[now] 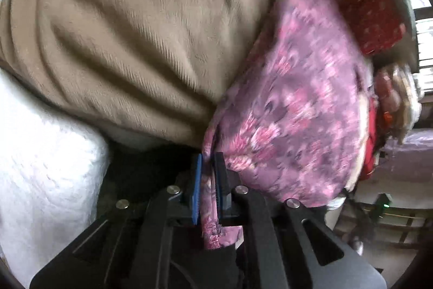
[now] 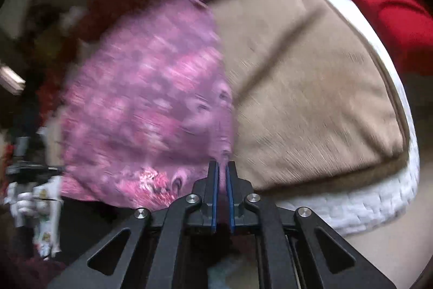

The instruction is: Fold small clothes

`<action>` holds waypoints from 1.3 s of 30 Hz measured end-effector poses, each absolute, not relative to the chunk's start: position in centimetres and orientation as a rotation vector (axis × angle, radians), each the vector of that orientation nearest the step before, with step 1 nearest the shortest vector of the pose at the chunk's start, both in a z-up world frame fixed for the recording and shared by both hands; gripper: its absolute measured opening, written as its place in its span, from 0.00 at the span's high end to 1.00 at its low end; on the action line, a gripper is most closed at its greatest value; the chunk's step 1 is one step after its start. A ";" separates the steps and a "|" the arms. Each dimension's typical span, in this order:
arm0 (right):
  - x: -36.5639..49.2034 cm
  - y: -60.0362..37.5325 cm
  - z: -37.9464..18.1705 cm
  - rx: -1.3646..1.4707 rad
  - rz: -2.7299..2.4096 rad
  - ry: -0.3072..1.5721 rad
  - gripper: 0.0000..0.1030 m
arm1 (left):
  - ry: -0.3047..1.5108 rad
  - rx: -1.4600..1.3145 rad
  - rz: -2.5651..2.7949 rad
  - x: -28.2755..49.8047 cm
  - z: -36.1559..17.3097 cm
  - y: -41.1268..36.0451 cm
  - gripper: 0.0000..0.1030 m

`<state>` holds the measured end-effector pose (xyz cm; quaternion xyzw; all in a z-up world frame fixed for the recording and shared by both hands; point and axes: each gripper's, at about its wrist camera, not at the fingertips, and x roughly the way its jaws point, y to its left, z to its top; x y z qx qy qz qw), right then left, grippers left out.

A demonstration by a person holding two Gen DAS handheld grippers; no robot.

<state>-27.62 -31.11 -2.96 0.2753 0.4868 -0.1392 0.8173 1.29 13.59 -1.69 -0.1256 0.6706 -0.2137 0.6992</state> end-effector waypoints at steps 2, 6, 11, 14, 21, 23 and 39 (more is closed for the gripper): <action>-27.9 -32.0 -3.2 0.636 -0.331 1.037 0.89 | 1.429 -0.301 -0.489 2.7 0.3 14.4 0.89; -27.4 -33.4 -0.7 0.660 -0.364 0.922 0.88 | 1.298 -0.335 -0.468 8.7 3.6 13.5 0.51; -22.7 -32.4 0.7 0.649 -0.315 0.899 0.79 | 1.299 -0.459 -0.426 16.9 2.6 10.8 0.48; -19.1 -30.6 -0.1 0.644 -0.248 0.934 0.79 | 1.362 -0.543 -0.359 19.9 -0.1 9.4 0.48; -12.6 -26.5 -1.6 0.570 -0.131 1.028 0.79 | 1.358 -0.635 -0.266 24.4 -1.5 8.9 1.00; -10.8 -25.9 -1.1 0.535 -0.114 1.025 0.79 | 1.304 -0.599 -0.256 25.5 0.1 9.5 0.98; -7.6 -34.0 -1.1 0.582 -0.195 0.932 0.70 | 1.355 -0.395 -0.313 21.8 0.2 7.5 0.90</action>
